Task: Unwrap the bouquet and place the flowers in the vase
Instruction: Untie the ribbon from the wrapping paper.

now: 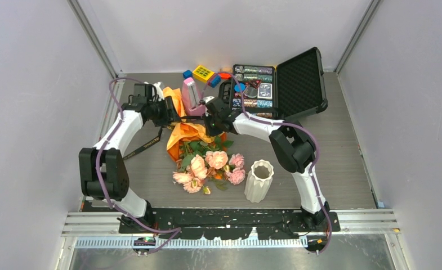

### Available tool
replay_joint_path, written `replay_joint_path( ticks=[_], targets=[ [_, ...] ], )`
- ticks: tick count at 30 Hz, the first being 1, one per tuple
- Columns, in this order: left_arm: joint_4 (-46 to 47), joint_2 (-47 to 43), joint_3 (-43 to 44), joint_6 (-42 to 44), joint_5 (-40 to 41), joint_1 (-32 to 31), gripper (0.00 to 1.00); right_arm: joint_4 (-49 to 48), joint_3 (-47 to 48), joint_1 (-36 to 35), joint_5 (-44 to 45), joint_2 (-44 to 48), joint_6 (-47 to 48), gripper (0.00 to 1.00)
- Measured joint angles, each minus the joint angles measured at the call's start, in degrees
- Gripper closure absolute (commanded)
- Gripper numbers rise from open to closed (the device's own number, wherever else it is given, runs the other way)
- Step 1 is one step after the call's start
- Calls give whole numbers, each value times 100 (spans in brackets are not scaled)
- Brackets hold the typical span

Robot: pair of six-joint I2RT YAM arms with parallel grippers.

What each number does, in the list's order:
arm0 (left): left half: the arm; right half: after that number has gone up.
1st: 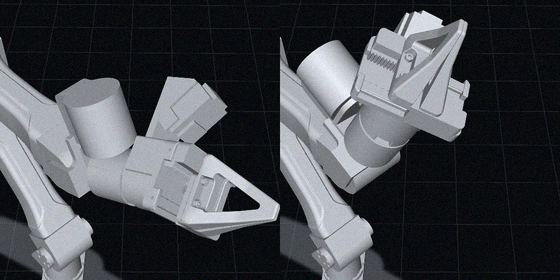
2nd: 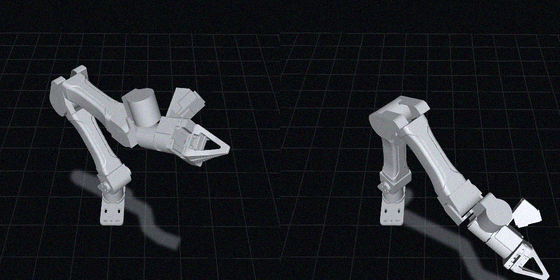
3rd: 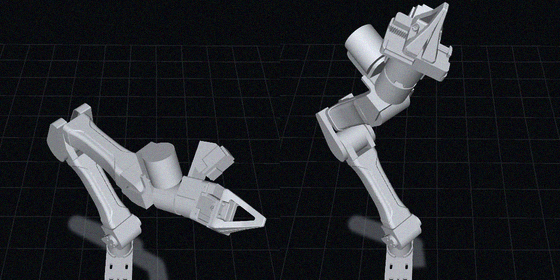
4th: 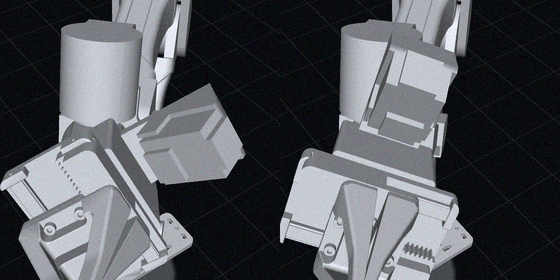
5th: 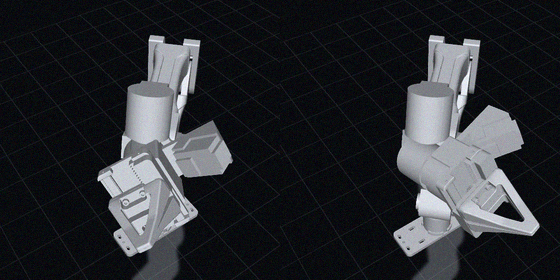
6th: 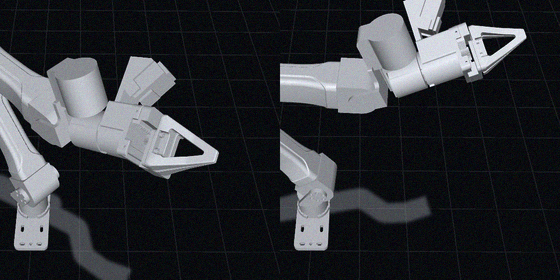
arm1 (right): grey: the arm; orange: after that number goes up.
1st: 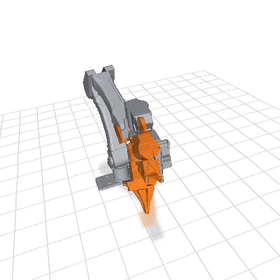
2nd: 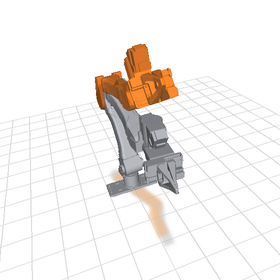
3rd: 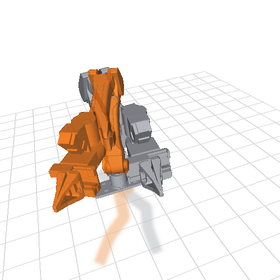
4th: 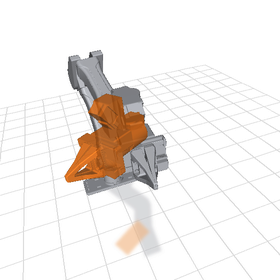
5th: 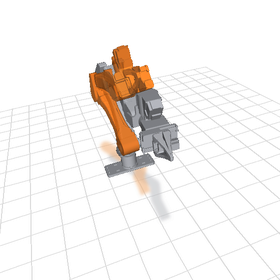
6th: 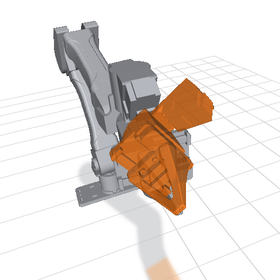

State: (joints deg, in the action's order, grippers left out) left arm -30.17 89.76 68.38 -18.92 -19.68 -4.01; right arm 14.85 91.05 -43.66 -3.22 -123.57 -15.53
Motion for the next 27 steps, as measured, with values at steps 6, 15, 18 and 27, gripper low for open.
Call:
replay_joint_path(
  ticks=[6, 15, 18, 27],
  targets=[
    [199, 455, 177, -186, 68, -4, 61, 37, -59, 0, 9, 166, -26, 72],
    [212, 1226, 153, -203, 63, -94, 85, 164, 122, 0, 7, 407, -4, 47],
    [205, 1246, 153, -181, 63, -101, 88, 278, 455, 0, -17, 400, -4, 43],
    [761, 1106, -420, -577, 90, -118, 85, 105, 1613, -7, -337, -162, -118, 41]
  ],
)
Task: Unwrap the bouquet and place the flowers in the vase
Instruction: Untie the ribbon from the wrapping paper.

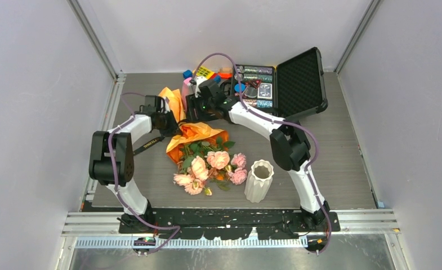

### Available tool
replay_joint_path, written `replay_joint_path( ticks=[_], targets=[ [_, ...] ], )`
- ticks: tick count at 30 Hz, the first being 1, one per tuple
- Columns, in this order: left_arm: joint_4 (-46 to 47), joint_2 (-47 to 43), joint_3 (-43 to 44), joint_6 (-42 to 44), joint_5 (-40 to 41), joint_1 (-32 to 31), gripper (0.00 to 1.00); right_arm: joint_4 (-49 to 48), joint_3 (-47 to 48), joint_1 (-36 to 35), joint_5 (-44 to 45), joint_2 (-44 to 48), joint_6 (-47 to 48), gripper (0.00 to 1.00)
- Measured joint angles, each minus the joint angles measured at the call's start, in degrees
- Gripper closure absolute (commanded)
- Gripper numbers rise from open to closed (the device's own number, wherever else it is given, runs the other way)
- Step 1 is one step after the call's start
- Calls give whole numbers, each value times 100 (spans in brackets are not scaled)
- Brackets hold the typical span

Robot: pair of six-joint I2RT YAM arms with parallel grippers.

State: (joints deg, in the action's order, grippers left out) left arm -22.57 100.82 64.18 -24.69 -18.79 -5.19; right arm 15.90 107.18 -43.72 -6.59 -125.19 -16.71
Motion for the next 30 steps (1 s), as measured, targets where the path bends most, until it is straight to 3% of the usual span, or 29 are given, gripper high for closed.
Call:
replay_joint_path(
  ticks=[6, 13, 14, 16, 17, 20, 26, 30],
  targets=[
    [741, -494, -852, -387, 39, -2, 73, 26, 201, -17, -155, -586, -31, 51],
    [844, -975, -1071, -509, 262, -17, 54, -48, 7, -26, -273, -719, -138, 75],
    [846, -1075, -1097, -522, 308, -22, 54, -101, -52, -33, -289, -719, -166, 76],
    [861, -1344, -1200, -555, 444, -33, 73, -181, -192, -48, -304, -719, -195, 79],
    [874, -1443, -1252, -614, 485, -33, 78, -214, -254, -57, -306, -719, -212, 81],
    [1126, -1762, -1622, -723, 551, -31, 79, -258, -389, -81, -304, -719, -251, 82],
    [1738, -1676, -2310, -964, 439, -28, 98, -251, -396, -81, -299, -719, -275, 81],
    [1985, -1541, -2374, -975, 354, -31, 100, -249, -396, -83, -295, -719, -275, 74]
  ],
)
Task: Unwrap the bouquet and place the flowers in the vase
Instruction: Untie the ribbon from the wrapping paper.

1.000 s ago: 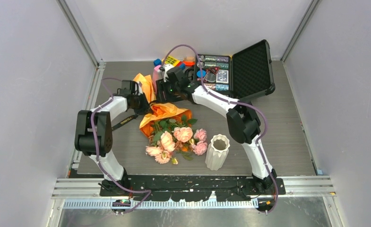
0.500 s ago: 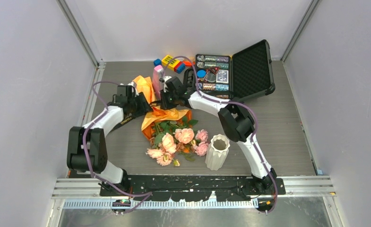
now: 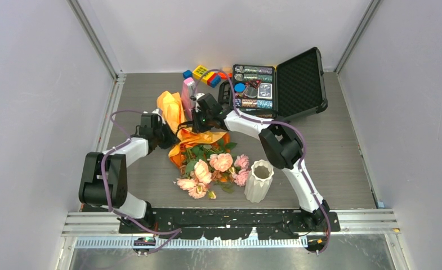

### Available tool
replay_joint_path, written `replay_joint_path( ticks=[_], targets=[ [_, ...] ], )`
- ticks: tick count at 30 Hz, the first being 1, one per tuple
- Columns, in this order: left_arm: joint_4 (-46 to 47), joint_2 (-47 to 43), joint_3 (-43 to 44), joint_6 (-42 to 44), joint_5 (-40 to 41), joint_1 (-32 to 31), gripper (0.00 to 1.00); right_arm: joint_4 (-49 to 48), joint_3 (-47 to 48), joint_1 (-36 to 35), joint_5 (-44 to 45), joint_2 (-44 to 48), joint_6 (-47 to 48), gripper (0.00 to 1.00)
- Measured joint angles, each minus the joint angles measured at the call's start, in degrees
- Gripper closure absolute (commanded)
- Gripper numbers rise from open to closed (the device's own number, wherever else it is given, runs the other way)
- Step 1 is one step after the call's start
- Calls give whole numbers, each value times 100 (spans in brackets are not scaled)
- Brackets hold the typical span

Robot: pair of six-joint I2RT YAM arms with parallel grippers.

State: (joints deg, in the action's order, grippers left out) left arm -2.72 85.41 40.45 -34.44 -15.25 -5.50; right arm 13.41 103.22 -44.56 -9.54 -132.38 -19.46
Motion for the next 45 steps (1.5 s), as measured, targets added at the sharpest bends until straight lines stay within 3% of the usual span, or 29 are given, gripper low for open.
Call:
replay_joint_path(
  ticks=[6, 26, 45],
  targets=[
    [240, 136, -68, 0, -105, 0, 100, 46, 24, -26, 50, 61, -70, 66],
    [999, 136, -479, -181, -184, 0, 100, -750, 26, -197, -39, 313, -2881, 69],
    [1130, 129, -555, -271, -192, 2, 100, -1325, -476, -199, 286, 37, -4334, 71]
  ],
)
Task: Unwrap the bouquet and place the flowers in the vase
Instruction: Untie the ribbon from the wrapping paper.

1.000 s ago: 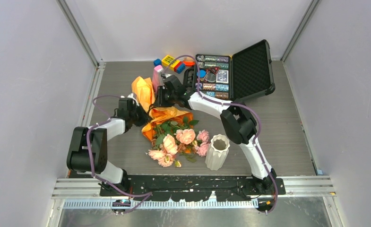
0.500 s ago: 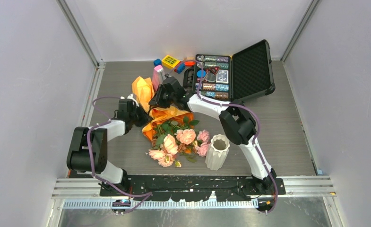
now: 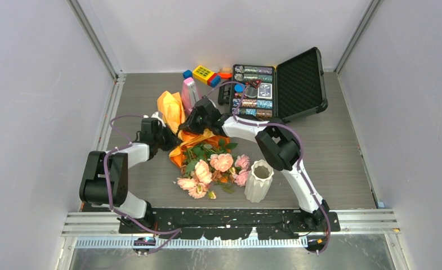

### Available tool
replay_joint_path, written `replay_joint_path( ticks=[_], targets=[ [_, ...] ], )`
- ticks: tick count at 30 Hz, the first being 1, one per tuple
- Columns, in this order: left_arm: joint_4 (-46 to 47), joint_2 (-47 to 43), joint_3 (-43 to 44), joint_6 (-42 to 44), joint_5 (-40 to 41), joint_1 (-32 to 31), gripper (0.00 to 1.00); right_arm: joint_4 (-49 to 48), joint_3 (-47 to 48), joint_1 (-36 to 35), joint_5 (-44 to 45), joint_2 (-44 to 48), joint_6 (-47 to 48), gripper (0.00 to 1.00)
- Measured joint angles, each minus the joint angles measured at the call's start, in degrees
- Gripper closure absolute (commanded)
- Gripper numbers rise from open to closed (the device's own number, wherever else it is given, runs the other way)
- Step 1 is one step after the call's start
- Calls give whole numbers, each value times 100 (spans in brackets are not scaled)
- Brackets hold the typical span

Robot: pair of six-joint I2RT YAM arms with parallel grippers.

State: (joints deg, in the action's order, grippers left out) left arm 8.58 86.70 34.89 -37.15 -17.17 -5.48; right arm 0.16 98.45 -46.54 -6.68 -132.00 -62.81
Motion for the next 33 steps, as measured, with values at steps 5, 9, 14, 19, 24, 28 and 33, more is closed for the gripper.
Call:
replay_joint_path(
  ticks=[5, 9, 14, 19, 24, 28, 33],
  targets=[
    [2, 0, 0, 2, -4, 0, 100, -50, 0, 0, 7, -101, -153, 70],
    [20, 0, -7, 4, -24, 2, 100, -70, 11, -2, 11, -131, -216, 70],
    [85, 0, -44, 7, -39, 15, 100, -109, 164, -2, -7, -308, -295, 73],
    [103, -2, -59, 13, -39, 22, 100, -157, 243, -24, -15, -393, -358, 99],
    [94, -9, -59, 22, -35, 24, 100, -254, 216, -24, -7, -402, -402, 100],
    [55, -46, -59, 31, 11, 24, 100, -494, 52, -24, 70, -358, -444, 100],
    [0, -87, -59, 35, 22, 24, 100, -979, -382, -24, 262, -157, -525, 100]
  ],
)
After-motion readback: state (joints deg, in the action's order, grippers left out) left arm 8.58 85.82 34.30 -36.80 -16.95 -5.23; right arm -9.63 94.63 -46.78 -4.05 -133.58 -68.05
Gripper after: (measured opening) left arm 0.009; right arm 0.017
